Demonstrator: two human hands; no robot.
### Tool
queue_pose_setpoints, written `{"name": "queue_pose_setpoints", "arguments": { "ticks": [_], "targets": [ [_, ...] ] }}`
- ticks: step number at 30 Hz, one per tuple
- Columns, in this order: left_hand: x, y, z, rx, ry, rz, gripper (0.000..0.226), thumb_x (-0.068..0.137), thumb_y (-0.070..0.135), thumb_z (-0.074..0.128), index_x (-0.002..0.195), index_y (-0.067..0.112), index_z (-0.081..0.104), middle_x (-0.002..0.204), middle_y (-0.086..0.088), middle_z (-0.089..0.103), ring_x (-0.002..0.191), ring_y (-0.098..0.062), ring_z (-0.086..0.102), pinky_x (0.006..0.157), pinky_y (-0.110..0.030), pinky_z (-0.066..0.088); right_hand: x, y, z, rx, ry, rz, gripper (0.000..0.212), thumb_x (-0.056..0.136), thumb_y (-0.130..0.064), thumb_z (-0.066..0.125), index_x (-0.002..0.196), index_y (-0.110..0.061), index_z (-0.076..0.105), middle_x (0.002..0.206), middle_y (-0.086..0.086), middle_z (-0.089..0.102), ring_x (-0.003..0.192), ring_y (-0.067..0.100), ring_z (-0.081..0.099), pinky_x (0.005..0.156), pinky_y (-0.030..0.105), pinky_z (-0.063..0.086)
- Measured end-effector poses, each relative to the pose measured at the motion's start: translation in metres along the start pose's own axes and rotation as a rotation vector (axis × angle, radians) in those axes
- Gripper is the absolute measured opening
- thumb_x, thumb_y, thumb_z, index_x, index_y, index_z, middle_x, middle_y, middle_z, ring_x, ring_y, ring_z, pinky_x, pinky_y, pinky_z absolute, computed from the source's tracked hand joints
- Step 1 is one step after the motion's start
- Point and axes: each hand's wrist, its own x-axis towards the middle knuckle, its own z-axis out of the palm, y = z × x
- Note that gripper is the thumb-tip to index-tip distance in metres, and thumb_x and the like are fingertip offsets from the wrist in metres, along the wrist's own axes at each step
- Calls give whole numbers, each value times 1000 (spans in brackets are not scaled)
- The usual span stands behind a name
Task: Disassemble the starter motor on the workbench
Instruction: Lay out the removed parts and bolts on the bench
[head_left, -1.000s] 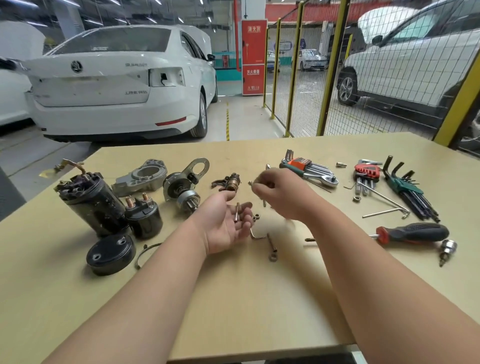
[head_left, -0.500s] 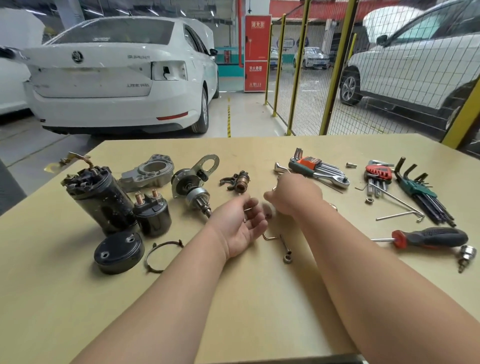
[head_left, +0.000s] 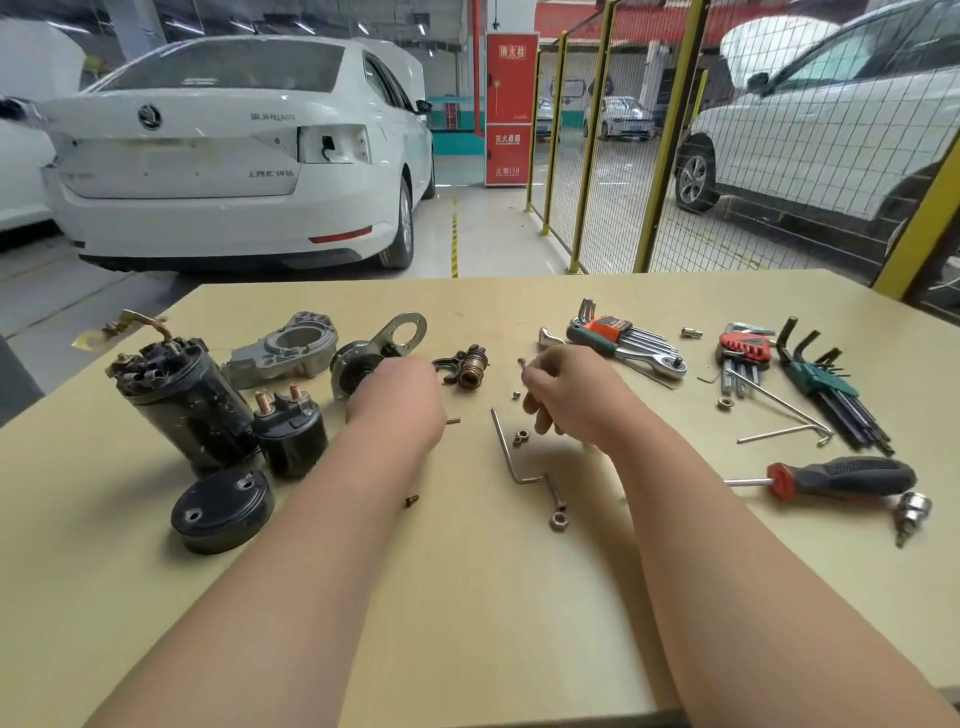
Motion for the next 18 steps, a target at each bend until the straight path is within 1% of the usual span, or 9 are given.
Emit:
{"name": "queue_pose_setpoints", "arguments": {
  "ticks": [2, 4, 7, 9, 11, 13, 15, 16, 18],
  "targets": [
    [6, 2, -3, 77, -87, 79, 29, 88, 14, 57, 116, 17, 65, 116, -6, 63, 102, -26, 60, 86, -37, 52, -2, -1, -4, 0, -20, 1, 14, 87, -13, 47, 86, -8, 60, 63, 1, 64, 45, 13, 59, 45, 23, 45],
    [6, 6, -1, 159, -135, 181, 19, 88, 19, 58, 105, 17, 68, 107, -5, 65, 97, -26, 60, 79, -34, 52, -5, -4, -10, 0, 32, -21, 10, 84, -13, 49, 86, -16, 59, 62, -2, 62, 50, 17, 58, 49, 27, 48],
    [8, 8, 3, 247, -141, 238, 13, 90, 17, 55, 96, 15, 66, 96, -6, 62, 88, -28, 57, 67, -34, 44, -18, -5, -19, 24, 62, -72, 17, 80, -12, 50, 74, -21, 63, 51, -9, 59, 48, 12, 57, 46, 21, 46],
    [8, 7, 3, 274, -132, 256, 13, 90, 15, 51, 91, 13, 64, 91, -6, 59, 83, -27, 55, 64, -34, 43, -31, -1, -25, 101, 13, -75, 19, 80, -9, 53, 73, -20, 67, 50, -8, 61, 47, 8, 58, 48, 21, 46],
    [5, 5, 0, 224, -114, 277, 15, 90, 19, 50, 81, 12, 60, 85, -6, 60, 76, -25, 55, 61, -33, 44, -44, 4, -30, 192, -51, -83, 16, 83, -6, 58, 76, -15, 68, 53, -4, 64, 50, 10, 60, 52, 21, 49],
    [-1, 2, -7, -6, -86, 237, 20, 90, 26, 49, 82, 12, 61, 81, -6, 63, 71, -21, 58, 57, -28, 46, -53, 10, -34, 217, -26, -103, 18, 88, -11, 60, 71, -10, 66, 50, -4, 60, 47, 10, 58, 49, 19, 48],
    [-10, -2, -16, -366, -75, 157, 24, 92, 30, 46, 84, 14, 61, 77, -3, 63, 66, -18, 58, 48, -23, 43, -59, 14, -34, 208, 60, -80, 28, 91, -24, 60, 67, -10, 61, 51, -3, 59, 46, 10, 58, 46, 21, 48],
    [-15, -4, -20, -539, -83, 124, 24, 92, 29, 43, 83, 13, 59, 74, -4, 58, 63, -19, 54, 48, -22, 41, -61, 14, -32, 242, 76, -38, 30, 92, -29, 59, 69, -9, 60, 56, 0, 61, 49, 13, 63, 48, 24, 50],
    [-26, -13, -27, -868, -118, 59, 22, 88, 26, 42, 78, 12, 55, 66, -5, 44, 61, -21, 41, 57, -30, 36, -62, 15, -26, 374, 26, 90, 28, 95, -27, 55, 79, -4, 60, 66, 7, 65, 56, 21, 69, 50, 31, 54]
  ]
}}
